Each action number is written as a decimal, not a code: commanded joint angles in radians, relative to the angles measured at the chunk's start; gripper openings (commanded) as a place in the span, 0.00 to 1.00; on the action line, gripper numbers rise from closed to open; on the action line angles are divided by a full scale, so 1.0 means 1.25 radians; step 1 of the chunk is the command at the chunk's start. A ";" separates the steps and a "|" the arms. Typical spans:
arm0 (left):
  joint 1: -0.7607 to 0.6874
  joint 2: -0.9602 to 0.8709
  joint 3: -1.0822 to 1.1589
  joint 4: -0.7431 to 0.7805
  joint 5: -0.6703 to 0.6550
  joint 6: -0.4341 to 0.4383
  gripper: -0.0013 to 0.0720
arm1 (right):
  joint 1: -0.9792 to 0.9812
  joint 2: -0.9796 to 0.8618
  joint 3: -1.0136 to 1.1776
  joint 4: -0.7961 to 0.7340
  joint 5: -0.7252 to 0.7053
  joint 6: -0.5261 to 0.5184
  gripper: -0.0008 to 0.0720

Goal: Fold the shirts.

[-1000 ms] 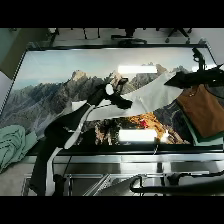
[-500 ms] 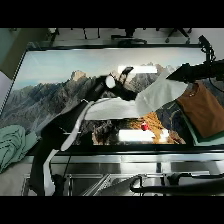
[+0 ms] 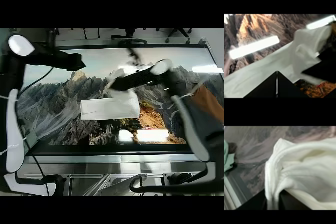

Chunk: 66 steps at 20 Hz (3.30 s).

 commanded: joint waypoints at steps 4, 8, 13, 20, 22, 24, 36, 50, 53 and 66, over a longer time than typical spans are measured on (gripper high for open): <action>0.090 0.120 -0.106 0.000 0.011 0.037 0.04 | 0.301 -0.215 0.001 -0.014 -0.399 -0.051 0.65; 0.098 0.130 -0.106 0.001 0.010 0.061 0.04 | 0.183 -0.121 0.001 -0.042 -0.235 -0.051 0.65; 0.097 0.130 -0.107 0.001 0.012 0.063 0.04 | -0.072 -0.010 0.001 -0.088 -0.022 0.017 0.65; 0.097 0.130 -0.107 0.001 0.009 0.063 0.03 | -0.257 -0.089 -0.001 -0.214 0.161 0.120 0.89; 0.097 0.130 -0.107 0.000 0.010 0.063 0.04 | -0.250 -0.128 -0.001 -0.214 0.160 0.121 0.89; 0.097 0.130 -0.107 0.000 0.010 0.063 0.04 | -0.242 -0.168 -0.001 -0.214 0.160 0.121 0.89; 0.082 0.129 -0.107 0.001 0.010 0.063 0.03 | -0.211 -0.241 0.001 0.044 0.204 0.011 0.05; 0.082 0.130 -0.107 0.001 -0.034 0.063 0.04 | -0.678 0.133 0.085 0.056 0.175 0.142 0.05; 0.082 0.129 -0.109 0.001 -0.042 0.063 0.03 | -0.800 0.194 0.084 -0.092 0.221 0.278 0.05; 0.082 0.125 -0.109 0.001 -0.063 0.063 0.04 | -0.934 0.282 -0.047 -0.696 0.587 0.479 0.05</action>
